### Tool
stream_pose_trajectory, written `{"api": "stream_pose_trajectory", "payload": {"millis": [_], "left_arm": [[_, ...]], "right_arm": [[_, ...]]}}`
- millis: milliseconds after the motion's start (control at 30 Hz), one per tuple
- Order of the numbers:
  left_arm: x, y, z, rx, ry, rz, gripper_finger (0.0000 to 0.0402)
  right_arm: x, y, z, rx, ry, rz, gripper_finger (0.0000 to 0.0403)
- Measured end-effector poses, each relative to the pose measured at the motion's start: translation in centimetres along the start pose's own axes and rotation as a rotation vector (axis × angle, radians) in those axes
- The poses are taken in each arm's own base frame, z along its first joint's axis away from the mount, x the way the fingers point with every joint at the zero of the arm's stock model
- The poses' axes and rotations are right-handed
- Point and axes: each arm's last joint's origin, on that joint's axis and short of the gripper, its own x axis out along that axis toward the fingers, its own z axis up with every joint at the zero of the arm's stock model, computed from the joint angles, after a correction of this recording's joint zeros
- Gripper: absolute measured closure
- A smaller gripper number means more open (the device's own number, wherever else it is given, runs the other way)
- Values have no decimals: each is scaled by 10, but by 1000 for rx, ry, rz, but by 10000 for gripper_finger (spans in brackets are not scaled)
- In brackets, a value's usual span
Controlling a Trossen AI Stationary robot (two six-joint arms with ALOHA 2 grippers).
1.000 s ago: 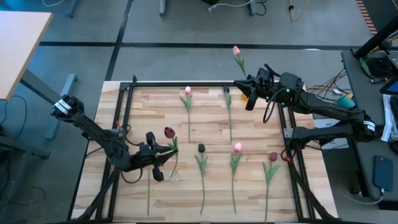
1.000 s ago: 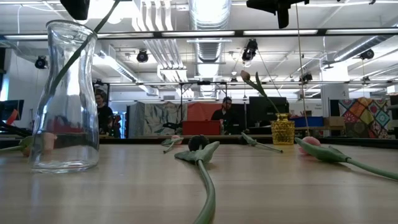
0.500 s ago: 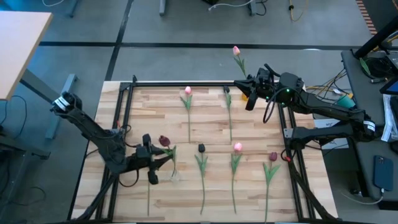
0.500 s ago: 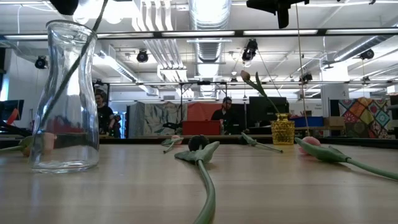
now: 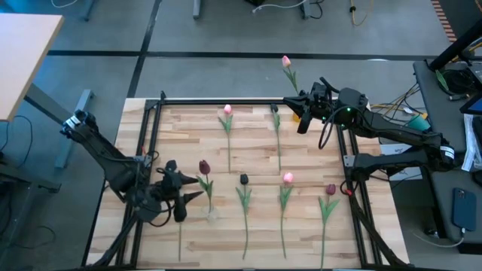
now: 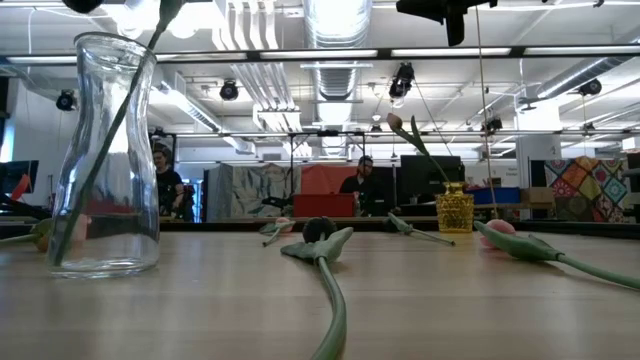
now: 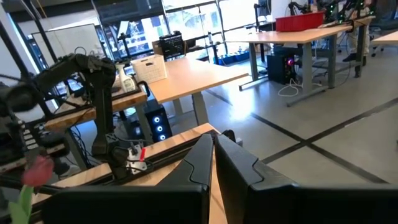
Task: Sort flowers into vase by color
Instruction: Put the top red tulip flower into the crystal vase, then put the bottom center pink tulip flower into the yellow crystal vase
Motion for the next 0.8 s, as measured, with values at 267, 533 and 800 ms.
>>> {"api": "stream_pose_trajectory", "payload": {"millis": [267, 533, 800], "left_arm": [[-28, 14, 34, -75, 121, 63, 238], [-58, 40, 80, -155, 100, 93, 282], [-57, 76, 102, -314, 80, 185, 376]], "right_arm": [[0, 0, 0, -14, 0, 0, 390], [0, 0, -1, -31, 7, 7, 390], [-1, -1, -12, -3, 134, 17, 390]]}}
